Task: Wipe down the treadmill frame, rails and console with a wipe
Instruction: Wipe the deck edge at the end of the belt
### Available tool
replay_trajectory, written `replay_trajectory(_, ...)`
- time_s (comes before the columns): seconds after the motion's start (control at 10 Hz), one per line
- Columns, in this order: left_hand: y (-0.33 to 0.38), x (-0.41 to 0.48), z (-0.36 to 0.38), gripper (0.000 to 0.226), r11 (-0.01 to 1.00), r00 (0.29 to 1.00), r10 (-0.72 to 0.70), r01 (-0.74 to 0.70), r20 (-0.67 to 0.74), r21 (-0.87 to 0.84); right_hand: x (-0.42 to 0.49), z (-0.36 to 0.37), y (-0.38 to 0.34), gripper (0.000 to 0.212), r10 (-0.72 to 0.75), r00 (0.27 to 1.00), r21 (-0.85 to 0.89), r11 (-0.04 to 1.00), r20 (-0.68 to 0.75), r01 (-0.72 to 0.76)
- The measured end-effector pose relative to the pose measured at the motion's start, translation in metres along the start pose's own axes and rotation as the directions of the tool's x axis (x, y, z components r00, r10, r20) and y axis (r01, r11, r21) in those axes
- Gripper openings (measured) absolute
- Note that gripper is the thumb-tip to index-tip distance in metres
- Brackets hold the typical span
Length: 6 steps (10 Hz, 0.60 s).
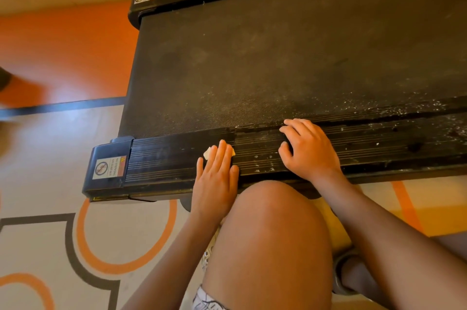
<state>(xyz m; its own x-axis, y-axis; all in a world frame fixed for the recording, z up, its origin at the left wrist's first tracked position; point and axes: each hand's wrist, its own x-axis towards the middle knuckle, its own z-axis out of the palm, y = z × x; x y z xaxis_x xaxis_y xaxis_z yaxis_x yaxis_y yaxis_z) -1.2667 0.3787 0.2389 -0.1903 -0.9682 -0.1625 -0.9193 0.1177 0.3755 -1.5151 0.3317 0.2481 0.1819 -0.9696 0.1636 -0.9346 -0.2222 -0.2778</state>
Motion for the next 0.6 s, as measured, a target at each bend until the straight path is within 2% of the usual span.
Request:
replay_trajectory(0.1,-0.007,-0.03,0.003,0.061,0.998,0.999,0.011,-0.009,0.033,-0.061,0.0,0.001,0.0,0.043,-0.001,1.0,0.001,1.0,-0.001,0.001)
replay_trajectory(0.4,0.007,0.066,-0.005,0.06,1.0,0.999,0.001,0.0,-0.036,0.028,0.0,0.003,0.002,0.042,-0.007,1.0,-0.007,1.0,-0.006,0.007)
replay_trajectory(0.6,-0.007,0.006,0.003,0.061,0.996,0.997,0.076,-0.075,0.017,-0.046,0.0,0.002,0.002,0.042,-0.005,1.0,0.011,1.0,-0.014,0.006)
